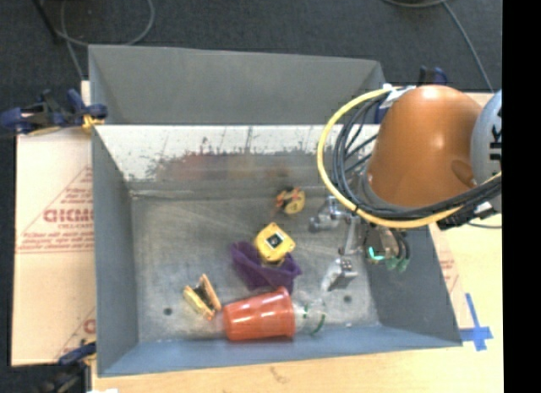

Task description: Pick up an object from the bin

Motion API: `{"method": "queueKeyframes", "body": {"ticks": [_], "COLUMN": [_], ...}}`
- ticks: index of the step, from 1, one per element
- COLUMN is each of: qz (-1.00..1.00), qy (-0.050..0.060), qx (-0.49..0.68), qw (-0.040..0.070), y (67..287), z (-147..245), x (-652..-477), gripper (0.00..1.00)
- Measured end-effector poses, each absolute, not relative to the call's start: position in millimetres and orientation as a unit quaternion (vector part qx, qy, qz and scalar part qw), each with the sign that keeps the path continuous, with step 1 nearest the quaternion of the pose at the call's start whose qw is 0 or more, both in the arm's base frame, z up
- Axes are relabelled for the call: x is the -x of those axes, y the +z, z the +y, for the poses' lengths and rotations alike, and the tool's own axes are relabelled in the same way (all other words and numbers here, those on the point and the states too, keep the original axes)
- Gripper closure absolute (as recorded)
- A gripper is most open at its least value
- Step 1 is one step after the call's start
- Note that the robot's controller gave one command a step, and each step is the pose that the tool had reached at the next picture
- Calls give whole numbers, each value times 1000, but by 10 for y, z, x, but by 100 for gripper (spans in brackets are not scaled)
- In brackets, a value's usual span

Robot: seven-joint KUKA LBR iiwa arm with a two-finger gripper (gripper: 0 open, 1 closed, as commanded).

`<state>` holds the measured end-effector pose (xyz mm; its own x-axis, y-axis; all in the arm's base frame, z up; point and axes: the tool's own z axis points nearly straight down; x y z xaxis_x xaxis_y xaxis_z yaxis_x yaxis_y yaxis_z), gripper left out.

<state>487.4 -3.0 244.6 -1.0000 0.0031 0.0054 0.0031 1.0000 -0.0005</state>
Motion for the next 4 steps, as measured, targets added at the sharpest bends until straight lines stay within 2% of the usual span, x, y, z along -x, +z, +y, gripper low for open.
{"method": "queueKeyframes", "body": {"ticks": [1, 2, 3, 4], "qz": [-1000, -1000, -1000, -997], "qy": [0, 0, 0, 1], "qx": [2, 3, -8, -78], "qw": [-2, -5, -4, -1], "y": [2487, 1987, 1314, 1057], "z": [-31, -17, 93, 434], "x": [-4889, -4899, -4964, -5404], "gripper": [0, 0, 0, 0]}}
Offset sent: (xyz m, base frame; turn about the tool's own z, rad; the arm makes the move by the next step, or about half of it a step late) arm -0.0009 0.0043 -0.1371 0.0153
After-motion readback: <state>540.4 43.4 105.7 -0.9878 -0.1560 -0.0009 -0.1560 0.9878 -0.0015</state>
